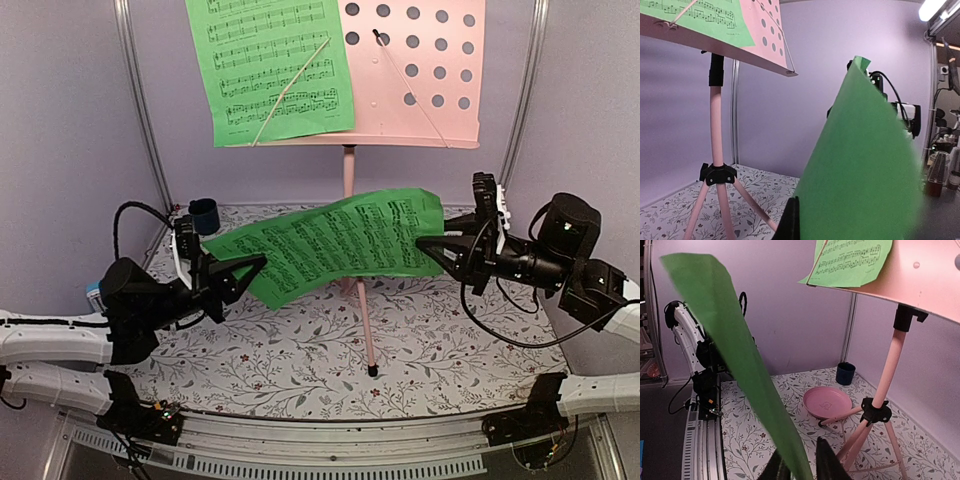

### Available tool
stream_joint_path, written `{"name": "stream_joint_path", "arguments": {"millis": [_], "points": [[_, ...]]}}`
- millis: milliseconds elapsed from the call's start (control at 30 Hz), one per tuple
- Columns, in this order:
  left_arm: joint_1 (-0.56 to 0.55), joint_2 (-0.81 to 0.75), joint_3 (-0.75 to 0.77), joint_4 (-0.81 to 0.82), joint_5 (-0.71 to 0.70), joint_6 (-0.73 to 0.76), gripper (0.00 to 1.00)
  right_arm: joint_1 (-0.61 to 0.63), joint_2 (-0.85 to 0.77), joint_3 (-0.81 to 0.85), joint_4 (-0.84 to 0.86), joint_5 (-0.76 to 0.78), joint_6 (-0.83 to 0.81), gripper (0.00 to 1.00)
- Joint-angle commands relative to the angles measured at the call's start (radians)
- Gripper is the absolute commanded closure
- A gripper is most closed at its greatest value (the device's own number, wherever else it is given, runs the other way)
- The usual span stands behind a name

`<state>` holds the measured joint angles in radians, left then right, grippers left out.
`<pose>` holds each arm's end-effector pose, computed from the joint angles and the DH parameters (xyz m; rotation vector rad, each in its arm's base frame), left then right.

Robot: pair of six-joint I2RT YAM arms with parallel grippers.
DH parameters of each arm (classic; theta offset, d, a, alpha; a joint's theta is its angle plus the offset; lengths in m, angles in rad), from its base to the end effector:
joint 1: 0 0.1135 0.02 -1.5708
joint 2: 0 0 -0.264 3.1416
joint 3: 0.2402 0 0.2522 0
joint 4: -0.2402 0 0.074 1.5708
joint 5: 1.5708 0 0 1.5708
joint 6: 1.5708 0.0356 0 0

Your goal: Set up the instrument practice props

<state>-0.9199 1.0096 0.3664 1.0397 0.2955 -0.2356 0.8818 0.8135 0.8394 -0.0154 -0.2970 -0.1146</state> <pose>0.1197 -0.1743 0.2798 0.6812 1.0813 -1.1791 0.1128 0.1533 0.3728 -0.9796 1.2933 0.8293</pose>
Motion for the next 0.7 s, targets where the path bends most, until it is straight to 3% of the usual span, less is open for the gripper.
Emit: {"name": "stream_joint_path", "arguments": {"millis": [0,67,200,300,500,667], "points": [[-0.002,-0.094,0.199,-0.499,-0.039,0.133,1.00,-0.015,0.031,0.034,-0.055,0.111,0.020,0.49],[-0.002,-0.122,0.302,-0.769,-0.055,0.214,1.00,-0.015,0.066,0.124,-0.186,0.156,-0.005,0.27],[0.000,-0.130,0.466,-1.142,-0.098,0.285,1.00,-0.015,0.110,0.266,-0.341,0.169,-0.034,0.11],[-0.001,-0.074,0.568,-1.305,-0.072,0.291,1.00,-0.008,0.166,0.346,-0.400,0.162,-0.054,0.00],[-0.002,0.071,0.727,-1.494,-0.043,0.271,1.00,0.128,0.324,0.525,-0.522,0.333,-0.082,0.01],[-0.002,0.110,0.784,-1.511,-0.004,0.268,1.00,0.169,0.365,0.561,-0.533,0.313,-0.102,0.01]]}}
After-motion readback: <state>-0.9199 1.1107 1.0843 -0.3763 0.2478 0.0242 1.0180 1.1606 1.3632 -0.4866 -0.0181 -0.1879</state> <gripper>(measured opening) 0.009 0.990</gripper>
